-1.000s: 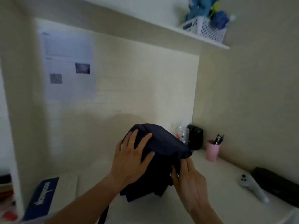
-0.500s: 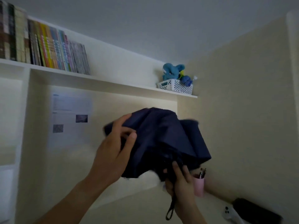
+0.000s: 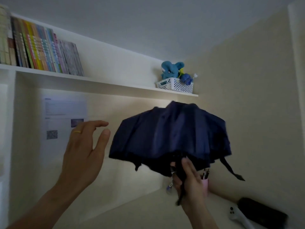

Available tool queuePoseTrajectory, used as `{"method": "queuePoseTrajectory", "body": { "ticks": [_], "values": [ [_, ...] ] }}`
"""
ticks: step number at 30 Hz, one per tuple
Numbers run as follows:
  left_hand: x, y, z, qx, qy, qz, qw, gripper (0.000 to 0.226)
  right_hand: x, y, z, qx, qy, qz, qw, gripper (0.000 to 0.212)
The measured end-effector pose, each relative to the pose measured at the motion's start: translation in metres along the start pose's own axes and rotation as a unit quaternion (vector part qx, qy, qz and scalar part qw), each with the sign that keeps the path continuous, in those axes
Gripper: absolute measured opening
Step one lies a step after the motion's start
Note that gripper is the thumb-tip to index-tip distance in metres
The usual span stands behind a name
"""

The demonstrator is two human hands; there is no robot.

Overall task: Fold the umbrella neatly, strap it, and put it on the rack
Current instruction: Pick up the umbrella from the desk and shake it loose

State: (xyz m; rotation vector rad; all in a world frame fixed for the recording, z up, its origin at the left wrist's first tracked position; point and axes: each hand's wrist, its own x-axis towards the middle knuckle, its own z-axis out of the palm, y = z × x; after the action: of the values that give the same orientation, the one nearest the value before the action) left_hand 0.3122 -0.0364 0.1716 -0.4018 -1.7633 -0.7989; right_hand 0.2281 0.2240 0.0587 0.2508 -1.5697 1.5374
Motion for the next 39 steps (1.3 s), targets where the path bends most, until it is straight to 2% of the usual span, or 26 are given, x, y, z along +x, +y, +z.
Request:
{"method": "queuePoseTrajectory", "body": {
  "ticks": [2, 4, 5, 7, 8, 10, 13, 15, 18, 19, 20, 22, 24, 26, 28, 30, 36, 39],
  "values": [
    [0.0, 0.001, 0.003, 0.001, -0.005, 0.002, 1.0, 0.034, -0.001, 0.0, 0.0, -0.002, -0.008, -0.008, 1.0, 0.028],
    [0.0, 0.001, 0.005, -0.001, -0.013, 0.008, 1.0, 0.033, -0.002, -0.004, -0.003, -0.063, 0.021, -0.015, 0.998, 0.025],
    [0.0, 0.002, 0.006, -0.003, -0.016, 0.014, 1.0, 0.033, -0.002, -0.009, -0.003, -0.049, 0.024, -0.009, 0.998, 0.025],
    [0.0, 0.004, 0.01, 0.003, -0.025, 0.026, 0.999, 0.031, -0.003, -0.015, -0.001, -0.129, 0.051, -0.05, 0.989, 0.037],
    [-0.001, 0.004, 0.013, 0.01, -0.033, 0.032, 0.999, 0.03, -0.005, -0.011, -0.002, -0.155, 0.091, -0.081, 0.98, 0.041],
    [-0.003, 0.007, 0.018, 0.008, -0.042, 0.035, 0.998, 0.027, -0.013, -0.016, 0.0, -0.142, 0.101, -0.108, 0.979, 0.035],
    [-0.004, 0.018, 0.025, -0.037, -0.029, 0.028, 0.998, 0.03, -0.018, -0.01, 0.005, -0.169, 0.064, -0.123, 0.976, 0.027],
    [-0.002, 0.028, 0.027, -0.081, 0.002, 0.035, 0.996, 0.033, -0.022, -0.012, 0.01, -0.206, 0.063, -0.154, 0.964, 0.027],
    [0.004, 0.045, 0.027, -0.133, -0.014, 0.032, 0.991, 0.034, -0.026, -0.02, 0.016, -0.243, 0.063, -0.184, 0.95, 0.027],
    [0.006, 0.051, 0.026, -0.153, -0.019, 0.003, 0.988, 0.038, -0.026, -0.02, 0.017, -0.251, 0.057, -0.185, 0.948, 0.027],
    [0.007, 0.059, 0.023, -0.214, -0.027, -0.059, 0.975, 0.042, -0.025, -0.019, 0.017, -0.255, 0.049, -0.188, 0.947, 0.027],
    [0.006, 0.073, 0.014, -0.317, -0.071, -0.192, 0.926, 0.04, -0.021, -0.017, 0.014, -0.262, 0.041, -0.193, 0.945, 0.027],
    [-0.001, 0.071, 0.007, -0.316, -0.126, -0.224, 0.913, 0.036, -0.018, -0.016, 0.011, -0.278, 0.037, -0.204, 0.938, 0.025],
    [-0.01, 0.063, 0.003, -0.316, -0.165, -0.257, 0.898, 0.049, -0.016, -0.02, 0.008, -0.295, 0.048, -0.205, 0.932, 0.023],
    [-0.02, 0.055, 0.002, -0.329, -0.199, -0.29, 0.877, 0.049, -0.015, -0.021, 0.006, -0.304, 0.048, -0.19, 0.932, 0.028],
    [-0.029, 0.048, 0.002, -0.342, -0.225, -0.311, 0.858, 0.04, -0.015, -0.021, 0.004, -0.31, 0.048, -0.179, 0.932, 0.032],
    [-0.036, 0.029, -0.001, -0.32, -0.282, -0.314, 0.848, 0.007, -0.02, -0.018, 0.007, -0.303, 0.045, -0.158, 0.939, 0.022],
    [-0.039, 0.021, 0.001, -0.298, -0.264, -0.294, 0.869, 0.003, -0.031, -0.003, 0.015, -0.189, 0.026, -0.098, 0.977, 0.017]
  ]
}}
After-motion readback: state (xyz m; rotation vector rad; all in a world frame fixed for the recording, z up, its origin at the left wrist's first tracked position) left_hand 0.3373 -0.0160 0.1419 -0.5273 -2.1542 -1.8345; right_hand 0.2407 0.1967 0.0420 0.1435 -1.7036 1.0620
